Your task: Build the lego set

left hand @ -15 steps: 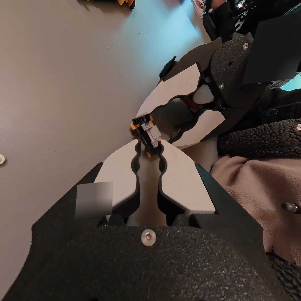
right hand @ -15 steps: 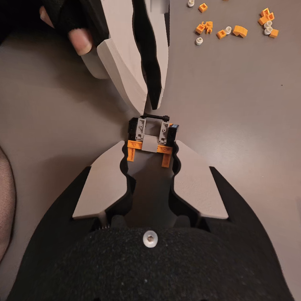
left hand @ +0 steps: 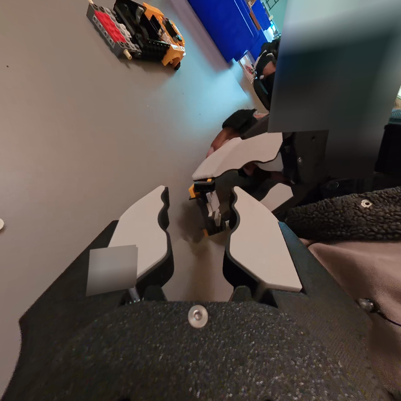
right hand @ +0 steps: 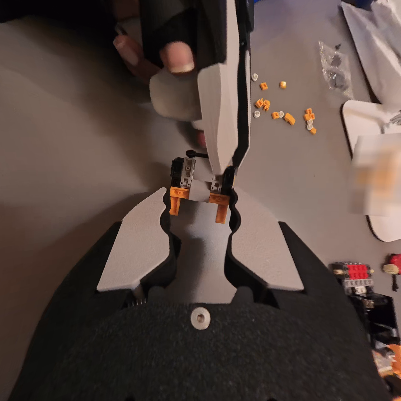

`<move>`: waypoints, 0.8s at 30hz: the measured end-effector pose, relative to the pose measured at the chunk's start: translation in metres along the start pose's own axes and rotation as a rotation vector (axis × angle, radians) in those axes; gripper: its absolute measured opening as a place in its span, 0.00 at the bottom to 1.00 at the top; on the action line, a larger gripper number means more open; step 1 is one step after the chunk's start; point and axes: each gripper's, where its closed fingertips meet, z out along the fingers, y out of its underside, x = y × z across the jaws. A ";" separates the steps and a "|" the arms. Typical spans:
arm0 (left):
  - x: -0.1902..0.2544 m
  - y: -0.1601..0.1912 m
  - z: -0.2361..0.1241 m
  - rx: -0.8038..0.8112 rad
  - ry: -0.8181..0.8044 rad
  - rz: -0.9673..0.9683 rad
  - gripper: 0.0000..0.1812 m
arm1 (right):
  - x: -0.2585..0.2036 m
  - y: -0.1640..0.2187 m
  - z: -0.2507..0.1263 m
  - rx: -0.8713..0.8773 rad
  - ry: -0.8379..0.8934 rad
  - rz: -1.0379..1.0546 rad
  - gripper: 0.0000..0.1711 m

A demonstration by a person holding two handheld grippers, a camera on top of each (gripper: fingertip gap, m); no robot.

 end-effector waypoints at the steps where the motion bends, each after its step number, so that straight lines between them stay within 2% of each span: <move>1: 0.001 0.001 0.002 -0.004 0.003 0.003 0.30 | 0.000 -0.002 0.000 0.000 0.019 -0.030 0.31; 4: 0.004 0.002 0.004 -0.008 0.010 0.024 0.28 | 0.001 -0.008 -0.002 -0.007 0.097 -0.138 0.30; 10: 0.012 -0.003 0.003 0.021 0.052 0.051 0.15 | 0.009 -0.011 -0.004 -0.014 0.225 -0.273 0.30; 17: 0.016 -0.015 -0.002 0.100 0.057 0.070 0.14 | 0.021 -0.016 -0.007 -0.003 0.380 -0.389 0.30; 24: 0.018 -0.019 -0.004 0.127 0.035 0.112 0.14 | 0.026 -0.017 -0.009 0.011 0.428 -0.406 0.30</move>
